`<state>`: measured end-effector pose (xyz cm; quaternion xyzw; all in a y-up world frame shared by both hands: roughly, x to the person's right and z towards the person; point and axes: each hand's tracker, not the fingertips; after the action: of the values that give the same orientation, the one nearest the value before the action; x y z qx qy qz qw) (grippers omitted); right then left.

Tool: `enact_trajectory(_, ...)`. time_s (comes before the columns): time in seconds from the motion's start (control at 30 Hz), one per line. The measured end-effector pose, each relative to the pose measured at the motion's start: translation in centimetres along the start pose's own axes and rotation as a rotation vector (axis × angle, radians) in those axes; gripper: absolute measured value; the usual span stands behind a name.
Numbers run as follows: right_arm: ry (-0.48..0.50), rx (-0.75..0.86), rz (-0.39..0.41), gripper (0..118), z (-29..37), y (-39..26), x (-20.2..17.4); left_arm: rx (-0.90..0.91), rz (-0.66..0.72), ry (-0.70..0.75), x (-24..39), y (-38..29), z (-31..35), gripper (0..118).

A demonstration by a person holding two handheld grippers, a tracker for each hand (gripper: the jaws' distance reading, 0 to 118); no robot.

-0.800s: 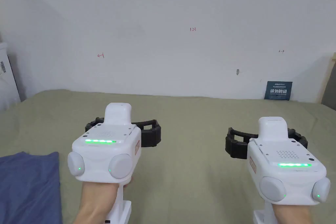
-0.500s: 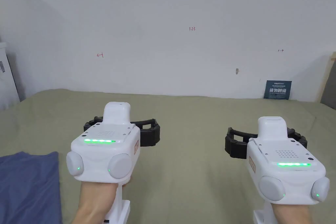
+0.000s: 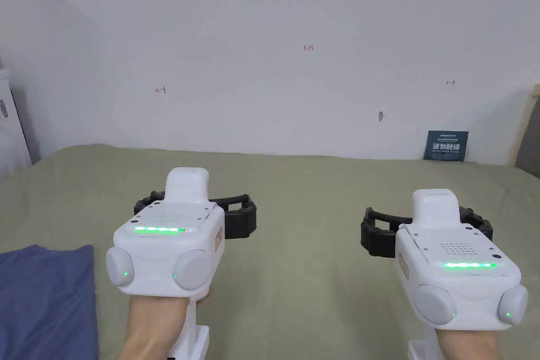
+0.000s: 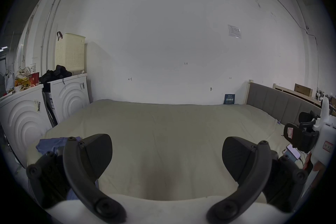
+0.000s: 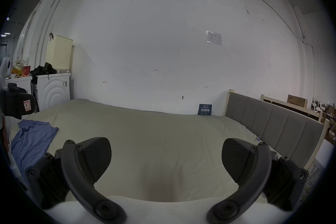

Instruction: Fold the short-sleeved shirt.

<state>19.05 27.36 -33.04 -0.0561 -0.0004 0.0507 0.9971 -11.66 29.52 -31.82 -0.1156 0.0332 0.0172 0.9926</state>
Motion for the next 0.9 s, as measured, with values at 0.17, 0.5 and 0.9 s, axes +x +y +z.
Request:
enact_trajectory(0.17,0.0,-0.001,0.005,118,-0.03,-0.03,0.05,-0.004,0.004,0.002,0.07,-0.01,0.38,118)
enact_trajectory(0.5,0.003,-0.004,0.01,118,-0.03,-0.17,-0.06,-0.007,0.002,0.001,0.13,-0.06,0.49,118)
enact_trajectory(0.9,0.012,0.027,-0.001,118,0.09,-0.01,0.01,0.021,-0.014,0.019,-0.01,-0.13,0.55,118)
